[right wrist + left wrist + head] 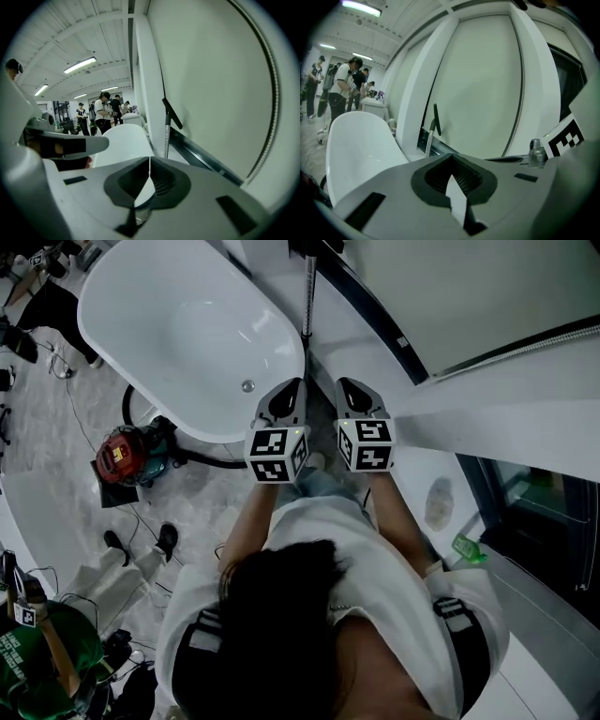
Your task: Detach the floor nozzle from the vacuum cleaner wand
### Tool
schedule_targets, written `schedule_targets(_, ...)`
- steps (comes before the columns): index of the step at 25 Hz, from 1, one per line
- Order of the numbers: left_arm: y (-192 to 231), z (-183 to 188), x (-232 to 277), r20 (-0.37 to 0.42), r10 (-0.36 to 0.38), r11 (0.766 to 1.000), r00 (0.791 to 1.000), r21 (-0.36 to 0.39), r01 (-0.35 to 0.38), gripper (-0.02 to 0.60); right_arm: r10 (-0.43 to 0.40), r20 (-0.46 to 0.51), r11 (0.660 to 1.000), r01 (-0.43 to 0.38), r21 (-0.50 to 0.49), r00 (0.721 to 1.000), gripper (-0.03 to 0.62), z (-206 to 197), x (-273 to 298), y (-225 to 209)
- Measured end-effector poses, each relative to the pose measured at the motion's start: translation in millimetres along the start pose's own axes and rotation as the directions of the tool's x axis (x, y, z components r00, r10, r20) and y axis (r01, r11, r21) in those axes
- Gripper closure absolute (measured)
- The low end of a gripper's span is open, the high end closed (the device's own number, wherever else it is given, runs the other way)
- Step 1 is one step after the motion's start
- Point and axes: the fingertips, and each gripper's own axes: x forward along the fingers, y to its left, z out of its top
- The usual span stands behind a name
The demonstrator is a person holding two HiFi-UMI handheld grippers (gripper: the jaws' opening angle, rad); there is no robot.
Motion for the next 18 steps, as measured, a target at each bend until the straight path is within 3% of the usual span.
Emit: schedule_targets(18,-21.2,2.4,27.1,-0.003,-0.008,1.0,1.0,0.028,0.008,0.578,0.032,0.0,0.999,-0.032,-0.017,0.999,0.577,1.0,10.6,-21.8)
